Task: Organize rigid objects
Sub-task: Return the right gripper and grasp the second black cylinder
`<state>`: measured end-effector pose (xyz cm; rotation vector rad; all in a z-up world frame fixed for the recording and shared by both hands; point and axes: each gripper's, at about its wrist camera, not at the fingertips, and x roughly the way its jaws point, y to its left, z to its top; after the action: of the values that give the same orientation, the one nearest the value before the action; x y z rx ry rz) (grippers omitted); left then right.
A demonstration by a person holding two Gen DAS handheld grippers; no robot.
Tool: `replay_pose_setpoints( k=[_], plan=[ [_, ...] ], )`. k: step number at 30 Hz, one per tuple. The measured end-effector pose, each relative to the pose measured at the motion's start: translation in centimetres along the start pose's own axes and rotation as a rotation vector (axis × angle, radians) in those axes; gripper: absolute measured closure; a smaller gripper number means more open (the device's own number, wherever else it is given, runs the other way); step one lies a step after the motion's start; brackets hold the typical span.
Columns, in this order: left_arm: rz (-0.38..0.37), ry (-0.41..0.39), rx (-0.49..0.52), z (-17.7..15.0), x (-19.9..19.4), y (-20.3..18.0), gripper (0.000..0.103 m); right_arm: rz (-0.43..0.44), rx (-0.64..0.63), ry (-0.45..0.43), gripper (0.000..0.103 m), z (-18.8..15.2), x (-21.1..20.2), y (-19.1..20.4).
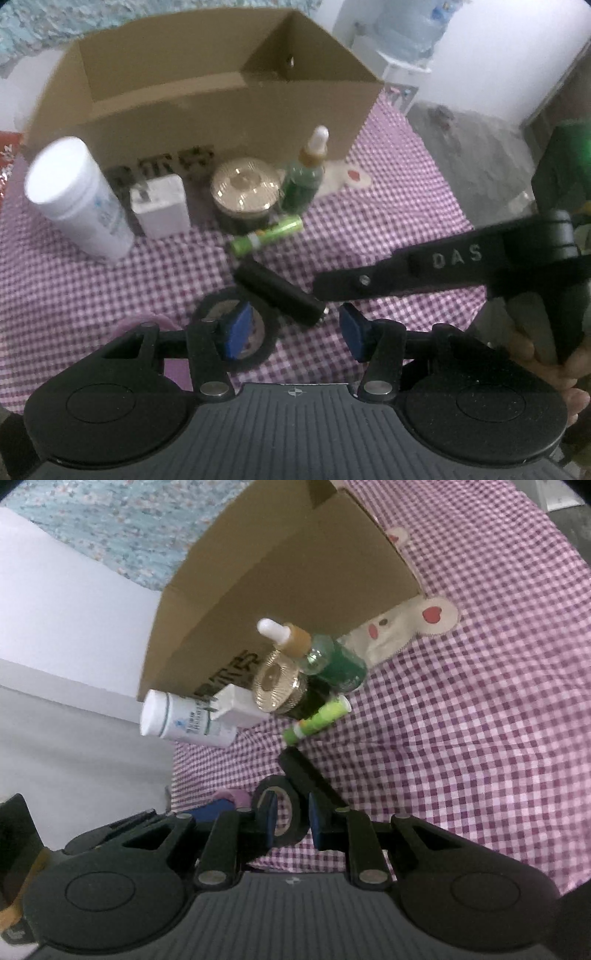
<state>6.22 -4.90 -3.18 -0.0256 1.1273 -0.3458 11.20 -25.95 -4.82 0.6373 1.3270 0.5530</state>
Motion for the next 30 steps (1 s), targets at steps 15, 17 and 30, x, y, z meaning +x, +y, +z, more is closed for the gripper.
replay_pose_setpoints(
  k=[15,17,30],
  plan=[
    [0.020,0.054,0.062,-0.6,2.3,-1.3,0.056,-0.103,-0.161,0.079,0.083,1.6,4.3,2.6],
    [0.020,0.056,0.064,-0.6,2.5,-1.4,0.056,-0.133,-0.196,0.088,0.083,1.5,4.8,3.0],
    [-0.041,0.061,0.084,-0.9,2.7,-2.2,0.055,-0.152,-0.075,0.029,0.096,0.9,2.6,-0.3]
  ],
)
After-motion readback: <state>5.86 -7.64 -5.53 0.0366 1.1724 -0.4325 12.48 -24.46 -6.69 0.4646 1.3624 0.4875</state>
